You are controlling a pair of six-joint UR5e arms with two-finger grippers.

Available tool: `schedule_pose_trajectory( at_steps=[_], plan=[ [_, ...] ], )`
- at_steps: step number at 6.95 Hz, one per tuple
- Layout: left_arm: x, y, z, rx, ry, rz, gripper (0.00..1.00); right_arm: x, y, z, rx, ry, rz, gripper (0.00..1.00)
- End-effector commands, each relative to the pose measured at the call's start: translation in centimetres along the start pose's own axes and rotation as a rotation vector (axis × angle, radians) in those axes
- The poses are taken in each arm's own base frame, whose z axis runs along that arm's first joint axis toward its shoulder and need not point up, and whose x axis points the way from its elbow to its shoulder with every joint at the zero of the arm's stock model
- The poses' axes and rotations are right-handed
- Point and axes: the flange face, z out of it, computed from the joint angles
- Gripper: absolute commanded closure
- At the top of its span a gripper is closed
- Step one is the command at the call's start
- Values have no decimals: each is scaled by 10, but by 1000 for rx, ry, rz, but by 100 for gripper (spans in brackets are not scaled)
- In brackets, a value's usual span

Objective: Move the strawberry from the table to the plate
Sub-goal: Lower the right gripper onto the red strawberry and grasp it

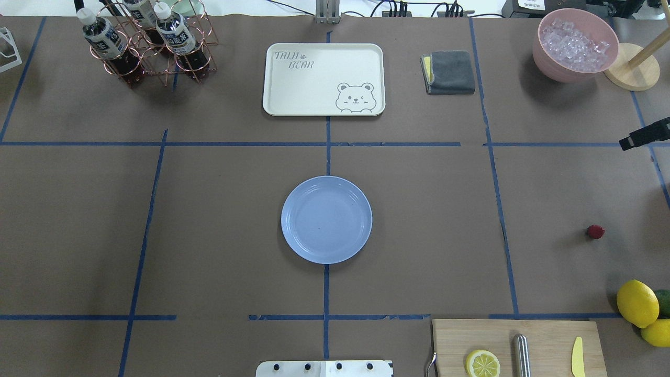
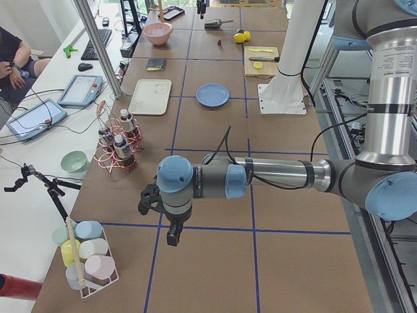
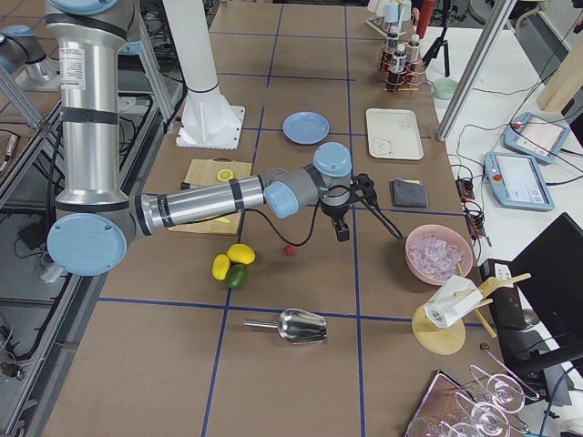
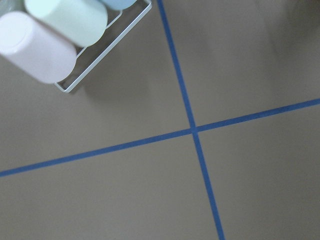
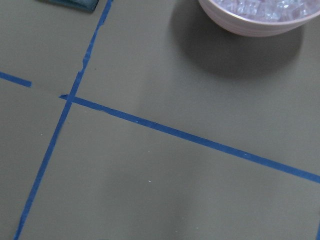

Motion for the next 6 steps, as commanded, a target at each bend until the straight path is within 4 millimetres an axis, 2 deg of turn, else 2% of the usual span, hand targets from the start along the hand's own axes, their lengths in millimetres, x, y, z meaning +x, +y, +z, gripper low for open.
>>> schedule_pose_trajectory(
  at_steps=[1,2,3,4,5,6],
  plan=[
    [3,0,-2,6,5,6,0,-49,25,53,-23,91,55,0],
    [4,0,-2,7,5,7,0,-35,77,64,15,44,42,0],
    [6,-2,-5,12,3,12,0,-41,105,73,41,-12,65,0],
    [6,-2,-5,13,3,13,0,-55,119,92,26,8,42,0],
    [8,-3,-7,16,2,17,0,-56,131,106,5,34,30,0],
    [8,-3,-7,18,2,18,0,-51,136,109,-3,44,25,2]
  ],
)
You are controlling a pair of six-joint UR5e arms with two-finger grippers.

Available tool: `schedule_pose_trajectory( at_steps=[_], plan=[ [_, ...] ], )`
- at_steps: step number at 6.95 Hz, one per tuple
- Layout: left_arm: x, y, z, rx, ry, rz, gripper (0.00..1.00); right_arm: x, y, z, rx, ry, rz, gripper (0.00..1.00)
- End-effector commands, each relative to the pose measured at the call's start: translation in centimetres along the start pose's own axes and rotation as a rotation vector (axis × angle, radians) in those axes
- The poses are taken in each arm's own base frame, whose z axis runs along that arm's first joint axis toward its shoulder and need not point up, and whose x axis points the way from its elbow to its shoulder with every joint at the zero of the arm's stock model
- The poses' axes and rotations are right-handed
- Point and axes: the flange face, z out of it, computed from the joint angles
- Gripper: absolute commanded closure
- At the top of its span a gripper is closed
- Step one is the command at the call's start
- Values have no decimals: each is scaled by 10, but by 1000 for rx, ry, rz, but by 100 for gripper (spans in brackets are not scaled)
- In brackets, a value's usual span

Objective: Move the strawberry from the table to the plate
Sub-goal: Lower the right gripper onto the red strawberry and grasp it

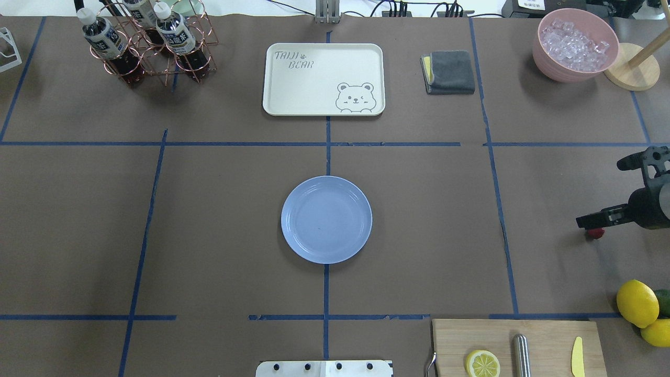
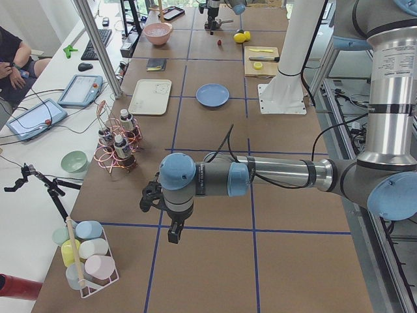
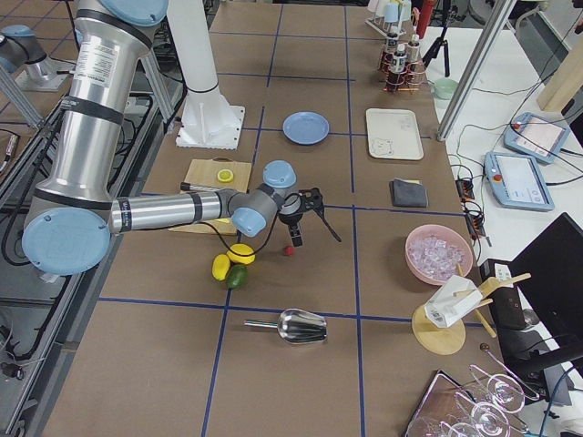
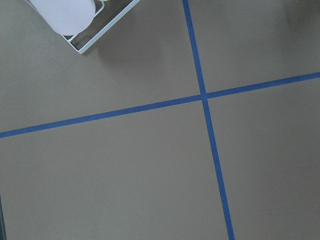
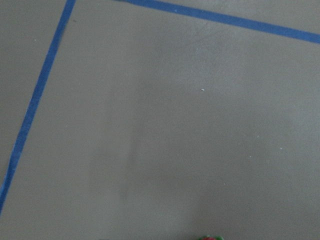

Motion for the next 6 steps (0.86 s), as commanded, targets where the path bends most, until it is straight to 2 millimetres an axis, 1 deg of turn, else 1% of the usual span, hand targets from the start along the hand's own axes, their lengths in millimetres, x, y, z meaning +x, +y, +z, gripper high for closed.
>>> schedule_pose_trajectory(
  at_steps=[1,2,3,4,5,6],
  plan=[
    [1,0,-1,2,-1,2,0,11,14,19,-16,47,-7,7],
    [1,0,-1,2,-1,2,0,17,16,29,-18,74,-12,8],
    [0,0,-1,1,0,1,0,17,16,33,-20,78,-11,11],
    [0,0,-1,1,0,1,0,16,16,34,-22,77,-13,12],
    [0,0,-1,1,0,1,0,13,14,36,-21,73,-17,15],
    [0,0,-1,1,0,1,0,15,15,38,-24,79,-16,20]
  ],
)
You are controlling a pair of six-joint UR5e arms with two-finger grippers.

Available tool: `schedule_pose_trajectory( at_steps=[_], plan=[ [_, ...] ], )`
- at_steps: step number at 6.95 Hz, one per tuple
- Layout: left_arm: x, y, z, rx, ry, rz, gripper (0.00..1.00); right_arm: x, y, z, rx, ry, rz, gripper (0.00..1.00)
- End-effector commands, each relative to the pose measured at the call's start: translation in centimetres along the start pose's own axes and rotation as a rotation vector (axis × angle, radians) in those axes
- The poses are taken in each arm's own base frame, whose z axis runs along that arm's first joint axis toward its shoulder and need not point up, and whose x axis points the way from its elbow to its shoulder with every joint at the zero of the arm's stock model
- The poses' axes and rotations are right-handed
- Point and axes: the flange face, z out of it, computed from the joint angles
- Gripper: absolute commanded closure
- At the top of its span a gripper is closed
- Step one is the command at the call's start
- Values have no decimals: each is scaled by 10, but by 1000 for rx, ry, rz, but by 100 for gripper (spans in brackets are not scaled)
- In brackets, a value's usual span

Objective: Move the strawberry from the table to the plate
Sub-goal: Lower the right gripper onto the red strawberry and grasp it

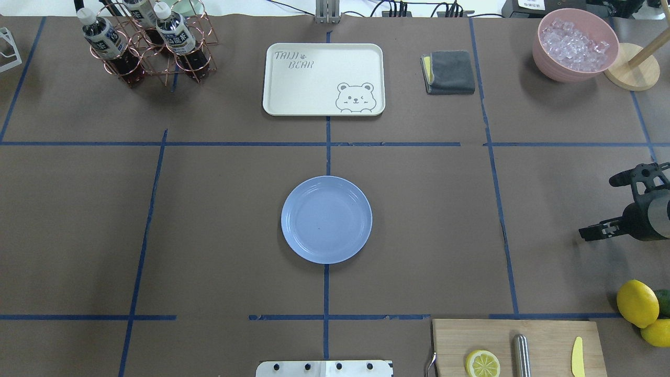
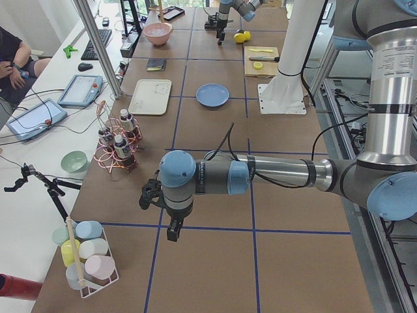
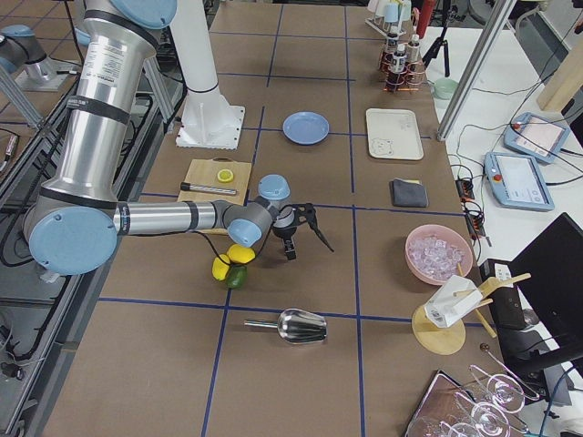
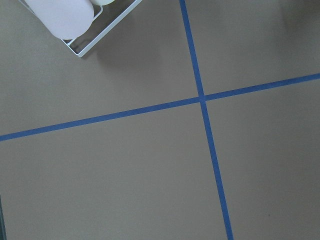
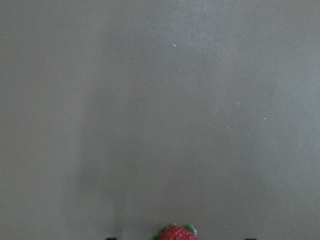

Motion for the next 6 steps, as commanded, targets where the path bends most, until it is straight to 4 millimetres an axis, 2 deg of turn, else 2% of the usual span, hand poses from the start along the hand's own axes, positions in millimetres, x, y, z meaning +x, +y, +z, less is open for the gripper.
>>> schedule_pose_trajectory(
  at_steps=[1,3,4,5,6],
  plan=[
    [0,0,0,0,0,0,0,0,-1,4,-1,5,-1,41],
    [0,0,0,0,0,0,0,0,-2,3,2,3,7,92],
    [0,0,0,0,0,0,0,-5,-4,0,7,-8,13,91],
    [0,0,0,0,0,0,0,-35,-31,-13,53,-62,83,100],
    [0,0,0,-1,0,0,0,-86,-75,-25,96,-128,172,100]
  ],
)
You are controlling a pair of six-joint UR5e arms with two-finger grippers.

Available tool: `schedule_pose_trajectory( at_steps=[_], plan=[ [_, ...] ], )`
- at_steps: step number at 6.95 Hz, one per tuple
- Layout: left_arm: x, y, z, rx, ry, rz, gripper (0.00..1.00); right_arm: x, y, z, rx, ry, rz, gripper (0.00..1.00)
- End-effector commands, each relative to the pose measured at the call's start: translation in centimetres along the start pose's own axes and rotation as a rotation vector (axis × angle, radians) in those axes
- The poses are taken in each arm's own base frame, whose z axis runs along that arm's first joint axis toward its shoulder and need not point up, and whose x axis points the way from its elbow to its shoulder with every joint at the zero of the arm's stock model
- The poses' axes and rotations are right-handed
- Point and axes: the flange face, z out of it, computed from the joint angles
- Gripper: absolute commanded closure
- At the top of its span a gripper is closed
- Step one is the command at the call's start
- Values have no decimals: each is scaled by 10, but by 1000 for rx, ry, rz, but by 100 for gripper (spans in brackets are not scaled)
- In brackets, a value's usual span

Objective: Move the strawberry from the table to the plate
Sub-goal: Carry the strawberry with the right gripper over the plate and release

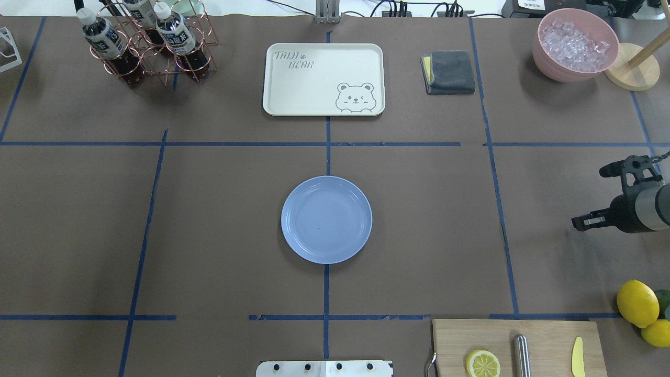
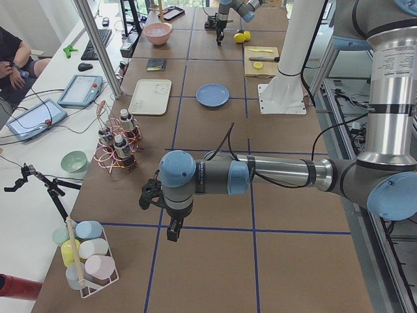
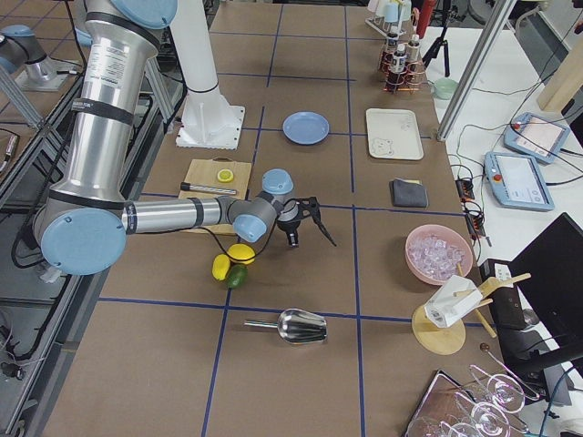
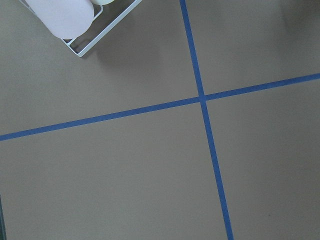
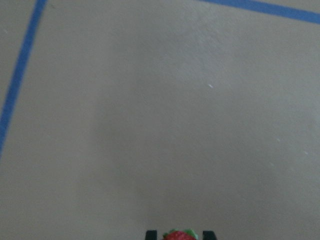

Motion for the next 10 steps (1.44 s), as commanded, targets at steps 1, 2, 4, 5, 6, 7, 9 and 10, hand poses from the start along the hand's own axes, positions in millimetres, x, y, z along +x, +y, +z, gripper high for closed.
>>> schedule_pose_trajectory(
  at_steps=[1,2,4,5,6,7,9,10],
  plan=[
    [-3,1,3,-9,1,-7,0,-118,-73,-16,38,-91,98,100],
    [-4,3,4,-15,1,-12,0,-193,-106,-32,13,-82,133,100],
    [-3,3,7,-19,2,-7,0,-343,-125,-50,-12,-54,209,100],
    [-3,3,7,-19,2,-7,0,-398,-123,-56,-18,-25,222,100],
    [-2,2,6,-18,2,-4,0,-445,-125,-46,-14,-13,251,100],
    [-2,2,5,-17,2,-2,0,-490,-121,-14,-7,31,277,100],
    [-2,2,6,-16,3,-2,0,-527,-105,31,-39,98,280,100],
    [-2,3,6,-17,3,-3,0,-531,-98,34,-47,98,272,100]
  ],
)
